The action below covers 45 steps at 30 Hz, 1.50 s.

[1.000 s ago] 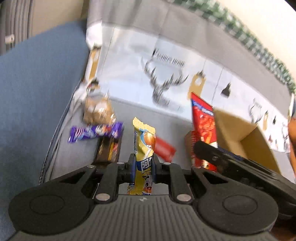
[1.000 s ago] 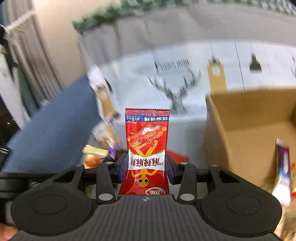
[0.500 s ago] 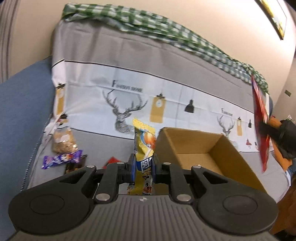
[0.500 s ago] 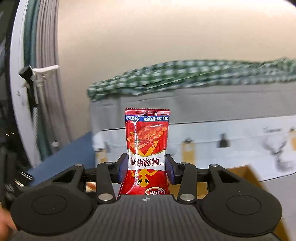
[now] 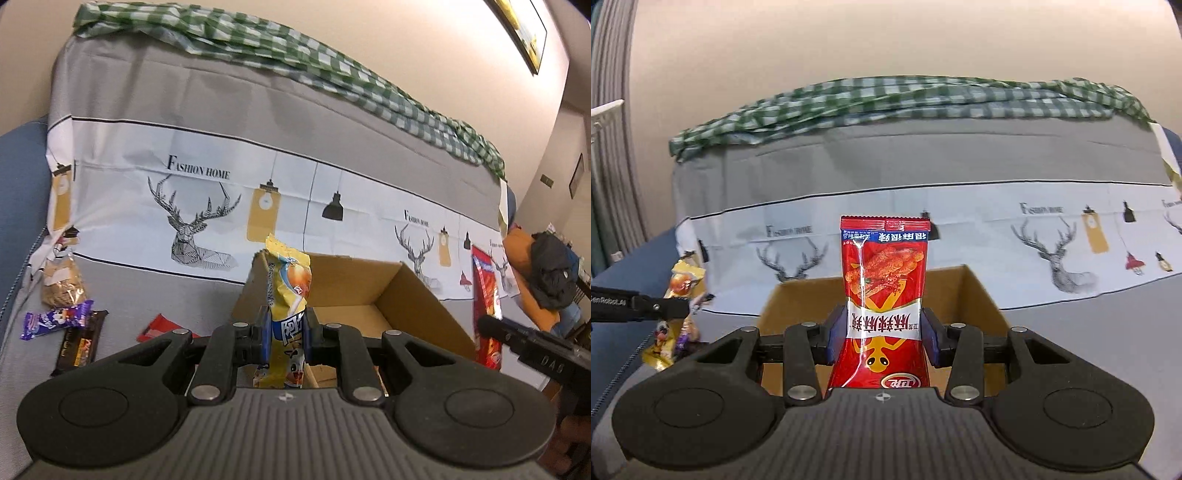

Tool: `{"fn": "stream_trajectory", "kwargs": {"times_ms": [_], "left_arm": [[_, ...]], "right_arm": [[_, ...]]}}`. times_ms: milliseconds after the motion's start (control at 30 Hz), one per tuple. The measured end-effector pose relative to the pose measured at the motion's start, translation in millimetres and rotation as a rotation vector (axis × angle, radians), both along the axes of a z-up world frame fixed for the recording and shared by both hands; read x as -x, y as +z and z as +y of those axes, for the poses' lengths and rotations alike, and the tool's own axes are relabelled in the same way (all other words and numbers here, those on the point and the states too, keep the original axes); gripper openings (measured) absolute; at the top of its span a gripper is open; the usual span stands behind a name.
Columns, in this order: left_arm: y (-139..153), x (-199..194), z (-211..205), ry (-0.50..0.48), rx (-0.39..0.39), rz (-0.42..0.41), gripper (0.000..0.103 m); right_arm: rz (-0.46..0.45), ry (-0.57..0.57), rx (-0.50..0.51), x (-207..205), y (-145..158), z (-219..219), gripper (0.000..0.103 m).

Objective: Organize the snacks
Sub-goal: 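Lift both held packs and carry them over the cardboard box, then open both grippers above the box to drop the two packs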

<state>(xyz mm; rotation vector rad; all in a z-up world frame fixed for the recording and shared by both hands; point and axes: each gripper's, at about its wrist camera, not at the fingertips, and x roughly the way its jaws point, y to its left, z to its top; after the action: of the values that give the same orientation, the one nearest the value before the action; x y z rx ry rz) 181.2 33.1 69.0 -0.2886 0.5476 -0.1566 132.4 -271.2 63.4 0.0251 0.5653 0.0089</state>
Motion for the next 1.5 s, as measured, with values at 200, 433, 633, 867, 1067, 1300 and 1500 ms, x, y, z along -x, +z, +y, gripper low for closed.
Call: {"fn": "stream_trajectory", "kwargs": {"times_ms": [200,433,633,867,1067,1300,1500], "left_arm": [[-5.3,-6.2,-5.3,-0.012,0.005,0.004,0.018],[-4.9,-5.2,-19.5,-0.044,0.015,-0.016,0.018],[2.3,11.4,-45.5,-0.139,0.025,-0.105,0.018],[6.3,23.3,-69.2,-0.225,0.019,-0.177,0.018],[5.7,23.2,-74.6,-0.247,0.038,-0.181,0.018],[6.6,27.3,-85.5,-0.301,0.04,-0.199,0.018],[6.3,30.0,-91.7,-0.403,0.053,-0.197,0.044]], "right_arm": [[-0.002,-0.06,-0.001,6.4,-6.1,-22.8,0.044],[0.003,-0.093,-0.008,1.4,-10.4,-28.9,0.045],[-0.01,-0.108,0.001,1.7,-10.0,-27.0,0.045],[-0.012,-0.127,0.004,1.7,-10.8,-27.2,0.045],[-0.028,-0.129,0.036,3.5,-9.6,-21.4,0.045],[-0.042,-0.113,0.077,5.3,-9.0,-15.4,0.046],[-0.054,-0.131,0.081,6.8,-7.8,-17.1,0.048]]}}
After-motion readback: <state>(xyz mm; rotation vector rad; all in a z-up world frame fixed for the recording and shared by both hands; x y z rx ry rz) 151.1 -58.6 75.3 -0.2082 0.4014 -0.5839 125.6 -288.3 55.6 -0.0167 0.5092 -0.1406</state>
